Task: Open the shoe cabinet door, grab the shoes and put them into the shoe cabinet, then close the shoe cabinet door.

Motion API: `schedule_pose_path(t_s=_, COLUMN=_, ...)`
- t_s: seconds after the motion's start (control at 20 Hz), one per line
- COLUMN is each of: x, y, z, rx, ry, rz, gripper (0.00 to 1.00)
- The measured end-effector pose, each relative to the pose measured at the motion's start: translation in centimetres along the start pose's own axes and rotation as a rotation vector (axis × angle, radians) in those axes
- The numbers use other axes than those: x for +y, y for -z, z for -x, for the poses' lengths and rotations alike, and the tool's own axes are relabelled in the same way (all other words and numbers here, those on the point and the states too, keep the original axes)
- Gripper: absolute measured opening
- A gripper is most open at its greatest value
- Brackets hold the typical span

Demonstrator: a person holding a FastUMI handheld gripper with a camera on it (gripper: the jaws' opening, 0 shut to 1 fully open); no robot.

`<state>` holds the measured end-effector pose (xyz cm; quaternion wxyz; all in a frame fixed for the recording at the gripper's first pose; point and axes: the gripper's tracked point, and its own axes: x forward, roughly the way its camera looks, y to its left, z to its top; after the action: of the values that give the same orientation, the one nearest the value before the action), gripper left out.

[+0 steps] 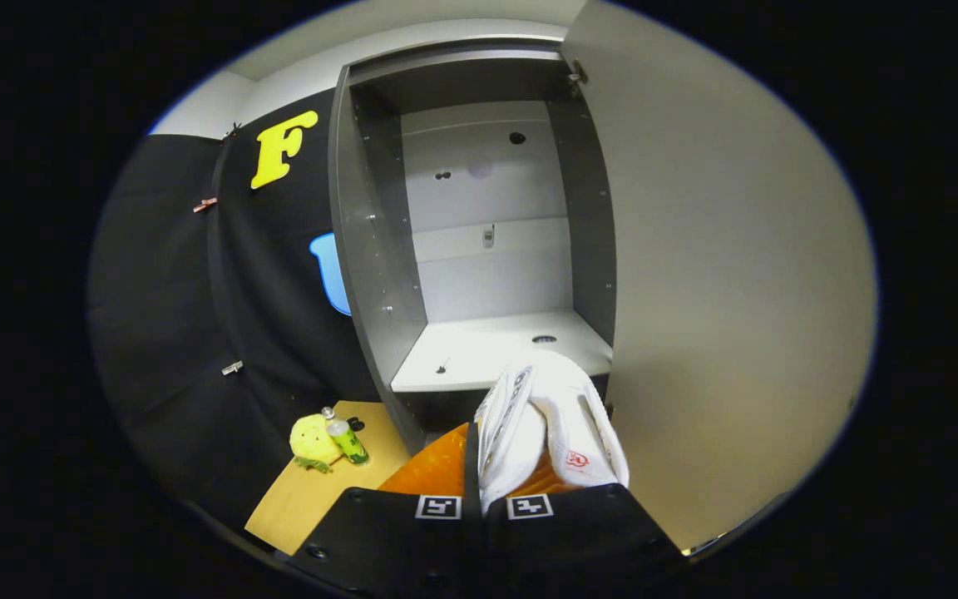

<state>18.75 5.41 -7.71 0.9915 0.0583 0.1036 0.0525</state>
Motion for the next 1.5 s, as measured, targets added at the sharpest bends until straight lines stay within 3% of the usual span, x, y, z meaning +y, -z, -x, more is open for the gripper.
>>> schedule_pose_path(t_s=0.3, x=1.0, y=-4.4, z=-5.8, rx=-0.021, ry=-0.020, rz=0.018, gripper=0.05)
schedule_pose_path(t_s=0.7, x=-0.1, y=-5.8, z=-15.8, rx=0.022, ry=-0.017, rz=0.049, gripper=0.05)
schedule_pose_path(t_s=1.15, x=-0.3, y=-3.9, z=-28.0, rx=0.125, ry=-0.032, rz=0.108, gripper=0.05)
schedule_pose_path(t_s=1.5, x=-0.1, y=-0.9, z=-34.7, rx=0.196, ry=-0.028, rz=0.204, gripper=0.05)
